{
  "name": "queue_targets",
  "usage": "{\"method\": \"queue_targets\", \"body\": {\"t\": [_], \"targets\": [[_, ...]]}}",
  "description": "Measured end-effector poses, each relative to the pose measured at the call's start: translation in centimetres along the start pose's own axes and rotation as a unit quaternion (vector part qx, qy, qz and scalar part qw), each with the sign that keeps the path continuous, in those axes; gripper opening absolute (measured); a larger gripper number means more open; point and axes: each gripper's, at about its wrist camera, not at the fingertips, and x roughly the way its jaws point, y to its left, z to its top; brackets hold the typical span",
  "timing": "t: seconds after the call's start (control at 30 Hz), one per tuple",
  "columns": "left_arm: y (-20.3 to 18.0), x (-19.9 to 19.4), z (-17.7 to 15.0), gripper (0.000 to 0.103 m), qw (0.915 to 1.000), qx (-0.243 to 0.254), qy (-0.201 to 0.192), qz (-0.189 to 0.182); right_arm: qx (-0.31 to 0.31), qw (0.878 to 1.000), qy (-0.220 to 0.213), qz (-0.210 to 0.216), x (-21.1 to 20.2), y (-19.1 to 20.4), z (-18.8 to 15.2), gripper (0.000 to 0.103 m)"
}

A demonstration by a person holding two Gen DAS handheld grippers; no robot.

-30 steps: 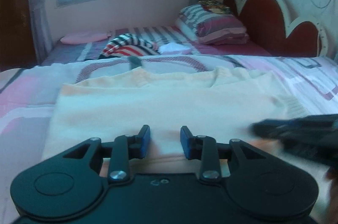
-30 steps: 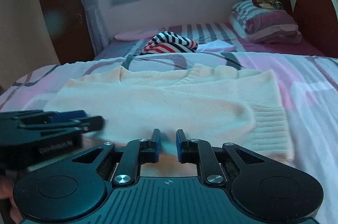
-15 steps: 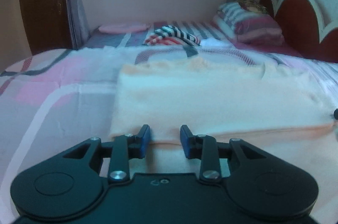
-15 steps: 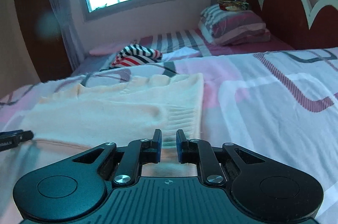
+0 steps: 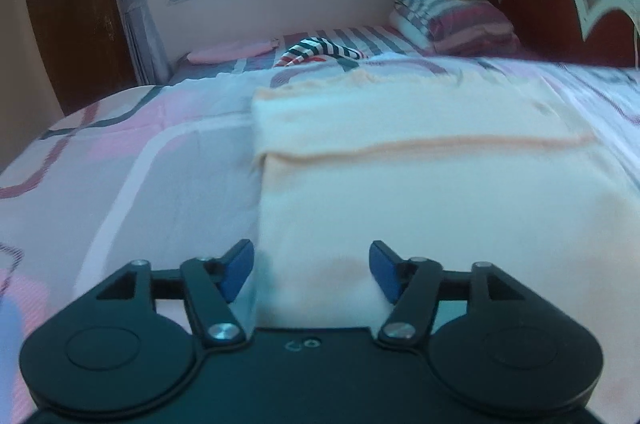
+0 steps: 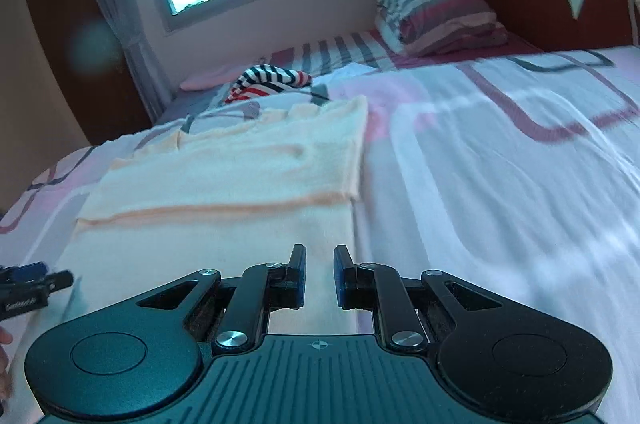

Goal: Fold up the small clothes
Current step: 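Lower the left tool to the folded sweater's edge and close on it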

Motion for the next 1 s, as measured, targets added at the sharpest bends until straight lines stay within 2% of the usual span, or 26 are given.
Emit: {"method": "queue_targets", "body": {"t": [0.17,0.23,0.27,0.33,0.47,0.63,0.73,0.83,0.93,1.0], "targets": [[0.5,-4.6,-3.4,0.068,1.0000,0.008,0.006,0.000,0.024,1.000,0.008,-0.007,-5.0,0.0,-3.5,0.015],[0.6,-6.0,-4.6,0.068,0.9998,0.015,0.012,-0.002,0.027,0.999,0.015,-0.007,-6.7,0.2,-5.2,0.036],[0.7,-6.7,-5.2,0.068,0.9998,0.017,0.014,-0.003,0.029,0.999,0.015,-0.009,-7.5,0.3,-5.9,0.051],[1.0,-7.9,-6.5,0.066,0.9995,0.017,0.025,-0.011,0.026,0.999,0.015,-0.017,-9.1,0.6,-7.6,0.052],[2.0,-9.9,-9.0,0.061,0.9988,0.004,0.042,-0.023,0.027,0.999,0.037,-0.002,-11.3,0.4,-10.2,0.052],[4.0,-12.3,-11.2,0.052,0.9941,-0.058,0.058,-0.071,0.094,0.992,0.070,0.047,-13.3,-1.9,-12.6,0.052],[5.4,-13.1,-12.0,0.045,0.9862,-0.106,0.066,-0.109,0.129,0.985,0.087,0.075,-14.1,-3.0,-13.6,0.052],[6.4,-13.9,-13.0,0.043,0.9749,-0.147,0.071,-0.151,0.143,0.980,0.097,0.100,-15.2,-3.2,-14.3,0.052],[7.1,-14.2,-14.3,0.040,0.9585,-0.188,0.075,-0.201,0.152,0.975,0.103,0.126,-16.2,-3.0,-15.6,0.052],[7.3,-13.8,-14.5,0.032,0.9481,-0.200,0.082,-0.233,0.176,0.967,0.106,0.149,-16.3,-3.2,-15.9,0.050]]}}
